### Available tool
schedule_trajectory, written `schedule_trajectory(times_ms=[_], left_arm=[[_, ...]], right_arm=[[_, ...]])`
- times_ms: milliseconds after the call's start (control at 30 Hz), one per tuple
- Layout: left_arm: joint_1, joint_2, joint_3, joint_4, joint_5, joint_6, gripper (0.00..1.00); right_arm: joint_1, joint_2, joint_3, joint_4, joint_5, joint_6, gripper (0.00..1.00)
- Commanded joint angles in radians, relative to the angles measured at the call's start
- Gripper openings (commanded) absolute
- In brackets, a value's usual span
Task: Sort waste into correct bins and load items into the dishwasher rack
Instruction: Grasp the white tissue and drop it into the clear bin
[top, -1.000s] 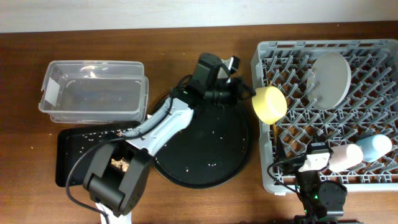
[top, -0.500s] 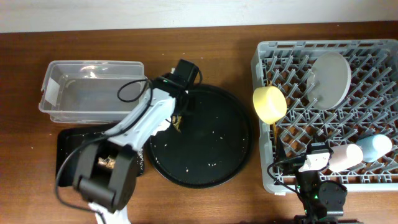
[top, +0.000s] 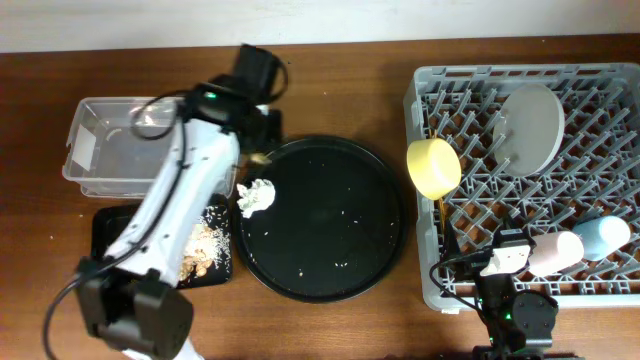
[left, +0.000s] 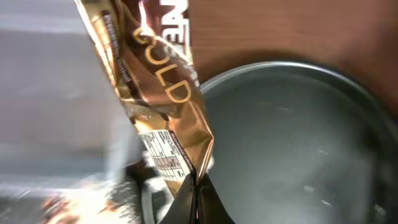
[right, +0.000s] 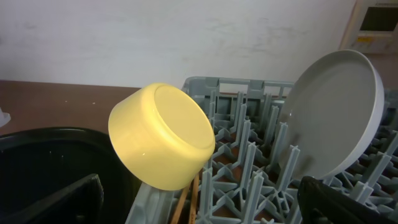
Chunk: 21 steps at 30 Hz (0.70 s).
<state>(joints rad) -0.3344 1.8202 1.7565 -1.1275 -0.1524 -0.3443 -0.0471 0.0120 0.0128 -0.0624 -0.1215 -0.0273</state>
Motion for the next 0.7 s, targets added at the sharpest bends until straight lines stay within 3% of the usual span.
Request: schedule_trajectory(times_ms=[0, 33, 67, 100, 133, 200, 267, 367, 500, 567, 600, 633, 667], left_arm=[[0.125, 0.037, -0.023, 0.003, -0.183, -0.203, 0.00], [0.142, 0.047, -0.023, 0.013, -0.184, -0.201, 0.00], [0.154, 0.059, -0.023, 0.011, -0.180, -0.200, 0.35], [0.153, 0.056, -0.016, 0.003, -0.180, -0.177, 0.85], [0.151, 0.047, 0.008, -0.016, -0.145, -0.178, 0.93], [0.128, 0.001, 0.036, -0.042, -0.049, -0.144, 0.91], [0.014, -0.001, 0.013, -0.062, -0.055, -0.014, 0.70], [-0.153, 0.000, -0.233, 0.055, -0.226, 0.021, 0.57], [-0.151, 0.000, -0.558, 0.360, -0.309, 0.016, 0.57], [-0.138, 0.000, -0.678, 0.547, -0.250, 0.060, 0.57], [-0.138, 0.000, -0.685, 0.560, -0.252, 0.063, 0.56], [-0.136, 0.000, -0.686, 0.574, -0.251, 0.063, 0.45], [-0.136, 0.000, -0.686, 0.574, -0.252, 0.063, 0.24]], right_arm=[[-0.005, -0.006, -0.007, -0.001, -0.002, 0.001, 0.98], [-0.005, -0.006, -0.007, -0.001, -0.002, 0.001, 0.98], [-0.005, -0.006, -0.007, -0.002, -0.002, 0.001, 0.98], [-0.005, -0.006, -0.007, -0.001, -0.002, 0.001, 0.98], [-0.005, -0.006, -0.007, -0.001, -0.002, 0.001, 0.98], [-0.005, -0.006, -0.007, -0.001, -0.002, 0.001, 0.98], [-0.005, -0.006, -0.007, -0.001, -0.002, 0.001, 0.98], [-0.005, -0.006, -0.007, -0.001, -0.002, 0.001, 0.98], [-0.005, -0.006, -0.007, -0.001, -0.002, 0.001, 0.98], [-0.005, -0.006, -0.007, -0.001, -0.002, 0.001, 0.98], [-0.005, -0.006, -0.007, -0.002, -0.002, 0.001, 0.98], [-0.005, -0.006, -0.007, -0.001, -0.002, 0.001, 0.98], [-0.005, -0.006, -0.007, -0.001, -0.002, 0.001, 0.98]])
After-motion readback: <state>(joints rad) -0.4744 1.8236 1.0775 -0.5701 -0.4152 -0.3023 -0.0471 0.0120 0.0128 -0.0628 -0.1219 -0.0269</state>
